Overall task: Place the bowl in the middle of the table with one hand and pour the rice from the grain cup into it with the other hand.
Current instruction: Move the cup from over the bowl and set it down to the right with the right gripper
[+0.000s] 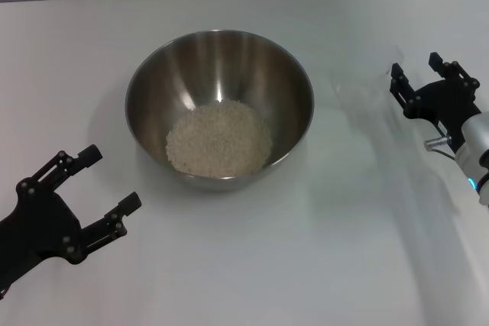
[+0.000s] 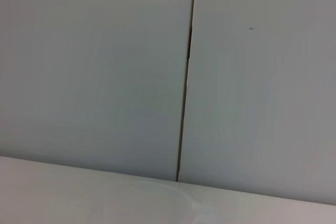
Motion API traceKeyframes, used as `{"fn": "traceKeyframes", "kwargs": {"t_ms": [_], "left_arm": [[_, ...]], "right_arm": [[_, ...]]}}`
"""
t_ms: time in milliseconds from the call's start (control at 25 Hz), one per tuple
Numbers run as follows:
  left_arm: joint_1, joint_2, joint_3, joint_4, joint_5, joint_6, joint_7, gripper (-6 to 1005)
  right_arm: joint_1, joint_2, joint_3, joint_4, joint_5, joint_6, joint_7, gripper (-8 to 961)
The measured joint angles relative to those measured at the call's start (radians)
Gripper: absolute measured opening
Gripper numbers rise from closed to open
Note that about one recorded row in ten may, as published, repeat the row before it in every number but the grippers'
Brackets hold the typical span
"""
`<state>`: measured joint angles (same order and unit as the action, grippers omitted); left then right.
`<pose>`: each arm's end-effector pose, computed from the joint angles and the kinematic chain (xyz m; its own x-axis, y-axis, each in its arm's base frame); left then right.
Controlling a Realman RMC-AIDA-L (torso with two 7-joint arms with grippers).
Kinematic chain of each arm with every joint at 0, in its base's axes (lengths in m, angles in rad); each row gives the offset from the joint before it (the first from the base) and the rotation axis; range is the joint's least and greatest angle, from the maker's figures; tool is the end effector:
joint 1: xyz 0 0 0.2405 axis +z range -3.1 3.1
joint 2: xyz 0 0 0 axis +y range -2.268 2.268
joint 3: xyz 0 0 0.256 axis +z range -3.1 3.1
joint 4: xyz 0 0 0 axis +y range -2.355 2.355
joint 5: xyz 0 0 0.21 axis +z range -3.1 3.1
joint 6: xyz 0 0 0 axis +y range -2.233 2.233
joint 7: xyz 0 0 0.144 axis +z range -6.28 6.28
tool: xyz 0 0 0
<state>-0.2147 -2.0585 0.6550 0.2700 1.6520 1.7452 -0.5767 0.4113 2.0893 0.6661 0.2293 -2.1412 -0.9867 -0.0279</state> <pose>-0.3231 0.2090 -0.0137 0.6960 -0.0372 0.7171 0.4030 -0.8063 -0.4329 0.3351 0.3198 -0.0525 0.7941 -0.1217 -0.5954 -0.6075 -0.1886 -0.7716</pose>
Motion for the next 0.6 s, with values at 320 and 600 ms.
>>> {"fn": "traceKeyframes", "kwargs": {"t_ms": [320, 600], "left_arm": [[0.0, 0.001, 0.0, 0.0, 0.001, 0.0, 0.011, 841], [0.0, 0.002, 0.0, 0.0, 0.006, 0.0, 0.012, 841]], "right_arm": [[-0.046, 0.002, -0.01, 0.006, -0.001, -0.07, 0.018, 627], [-0.118, 0.0, -0.103, -0.006, -0.002, -0.283, 0.164, 627]]}}
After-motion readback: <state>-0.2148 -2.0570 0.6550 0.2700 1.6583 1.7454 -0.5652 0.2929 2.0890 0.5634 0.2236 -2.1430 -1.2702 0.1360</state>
